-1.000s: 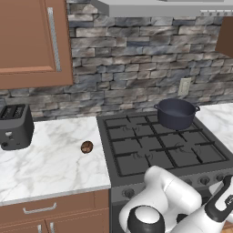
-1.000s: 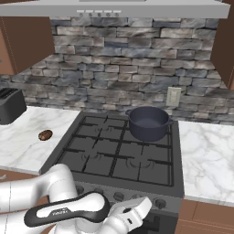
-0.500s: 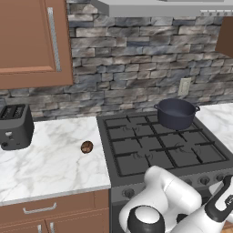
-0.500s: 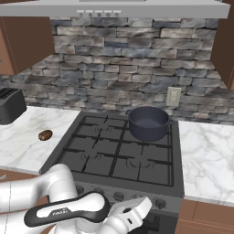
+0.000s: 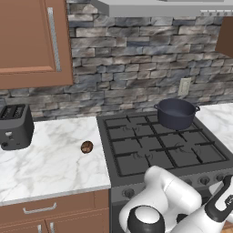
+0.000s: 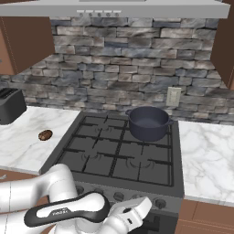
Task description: Turn on the burner for the pot on the stove. Wait thirty seconds for the pot to heat up. Then add the potato to the pot.
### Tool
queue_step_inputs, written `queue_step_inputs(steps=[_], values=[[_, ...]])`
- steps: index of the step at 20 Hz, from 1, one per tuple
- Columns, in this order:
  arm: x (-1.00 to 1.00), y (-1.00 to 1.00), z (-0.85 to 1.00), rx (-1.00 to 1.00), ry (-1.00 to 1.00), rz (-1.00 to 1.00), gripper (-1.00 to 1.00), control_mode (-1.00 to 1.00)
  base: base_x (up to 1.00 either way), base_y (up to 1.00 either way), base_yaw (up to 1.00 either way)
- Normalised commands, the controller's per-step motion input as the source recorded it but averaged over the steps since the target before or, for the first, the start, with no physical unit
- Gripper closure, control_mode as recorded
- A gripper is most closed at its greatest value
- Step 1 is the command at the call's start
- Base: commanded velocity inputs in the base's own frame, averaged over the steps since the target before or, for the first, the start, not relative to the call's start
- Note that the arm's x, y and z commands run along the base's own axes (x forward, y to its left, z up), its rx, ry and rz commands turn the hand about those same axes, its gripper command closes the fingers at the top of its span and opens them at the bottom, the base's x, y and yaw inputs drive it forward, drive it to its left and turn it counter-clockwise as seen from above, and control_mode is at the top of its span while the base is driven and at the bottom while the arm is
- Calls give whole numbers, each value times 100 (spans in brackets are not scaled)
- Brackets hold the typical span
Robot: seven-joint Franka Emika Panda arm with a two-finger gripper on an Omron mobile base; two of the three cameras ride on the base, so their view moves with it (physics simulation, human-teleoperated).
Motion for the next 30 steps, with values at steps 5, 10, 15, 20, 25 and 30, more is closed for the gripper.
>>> queue_step_inputs(steps=[5, 10, 15, 20, 25, 30], values=[[0, 0, 0, 0, 0, 0, 100, -100, 0, 0, 0], [0, 0, 0, 0, 0, 0, 100, -100, 0, 0, 0], [0, 0, 0, 0, 0, 0, 100, -100, 0, 0, 0], [0, 0, 0, 0, 0, 0, 100, -100, 0, 0, 0], [0, 0, 0, 0, 0, 0, 100, -100, 0, 0, 0], [0, 0, 0, 0, 0, 0, 100, -100, 0, 0, 0]])
